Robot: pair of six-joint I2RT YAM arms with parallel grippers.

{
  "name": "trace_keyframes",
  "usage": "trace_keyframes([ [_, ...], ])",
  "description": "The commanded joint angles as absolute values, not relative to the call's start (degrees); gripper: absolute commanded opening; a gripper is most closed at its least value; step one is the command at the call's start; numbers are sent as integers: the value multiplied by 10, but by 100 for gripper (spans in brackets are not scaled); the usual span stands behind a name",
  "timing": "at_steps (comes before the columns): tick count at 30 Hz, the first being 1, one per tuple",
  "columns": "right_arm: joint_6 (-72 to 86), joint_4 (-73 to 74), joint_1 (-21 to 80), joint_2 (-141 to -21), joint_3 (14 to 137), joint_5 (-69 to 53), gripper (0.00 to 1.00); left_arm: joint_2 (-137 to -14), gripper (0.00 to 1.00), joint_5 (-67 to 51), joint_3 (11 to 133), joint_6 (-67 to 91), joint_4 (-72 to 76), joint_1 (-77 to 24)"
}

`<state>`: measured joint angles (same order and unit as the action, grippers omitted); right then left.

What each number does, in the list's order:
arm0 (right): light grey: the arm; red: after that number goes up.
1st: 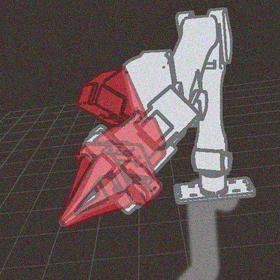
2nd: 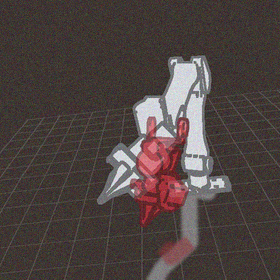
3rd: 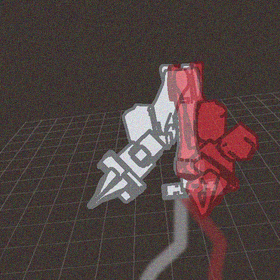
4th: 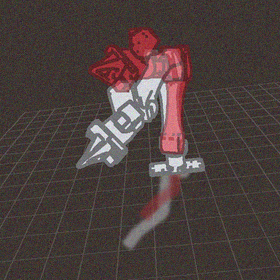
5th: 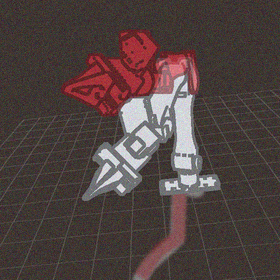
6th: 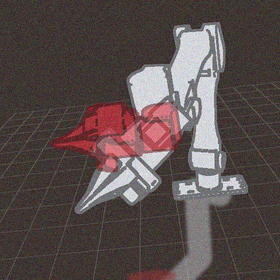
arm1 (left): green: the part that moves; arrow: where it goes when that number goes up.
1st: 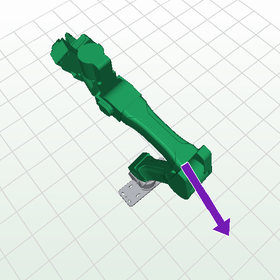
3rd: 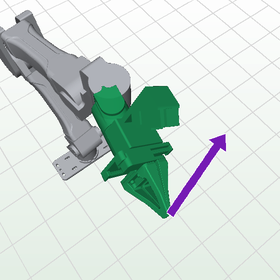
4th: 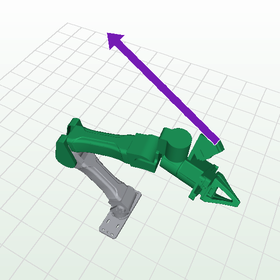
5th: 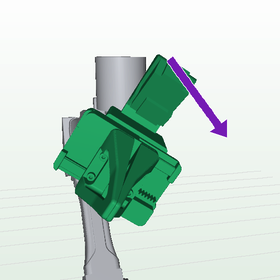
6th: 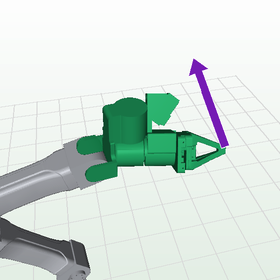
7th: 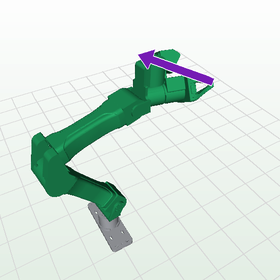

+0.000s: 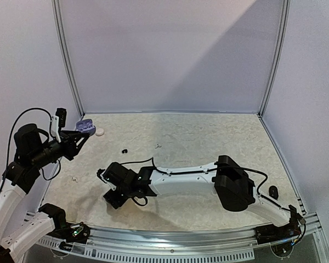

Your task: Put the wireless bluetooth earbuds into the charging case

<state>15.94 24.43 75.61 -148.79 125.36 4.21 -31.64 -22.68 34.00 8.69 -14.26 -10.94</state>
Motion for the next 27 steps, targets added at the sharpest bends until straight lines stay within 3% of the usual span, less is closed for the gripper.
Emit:
trace_keyframes([
  [1, 127, 250, 775, -1506, 1253, 58, 68, -319, 0, -230, 338, 83, -146, -104],
  [6, 102, 270, 790, -1503, 1243, 62, 65, -318, 0, -227, 332, 82, -143, -104],
  [16, 89, 253, 792, -1467, 1183, 102, 40, -323, 0, -225, 333, 83, -140, -104],
  [27, 29, 240, 785, -1419, 1101, 100, 34, -325, 0, -223, 331, 82, -138, -103],
])
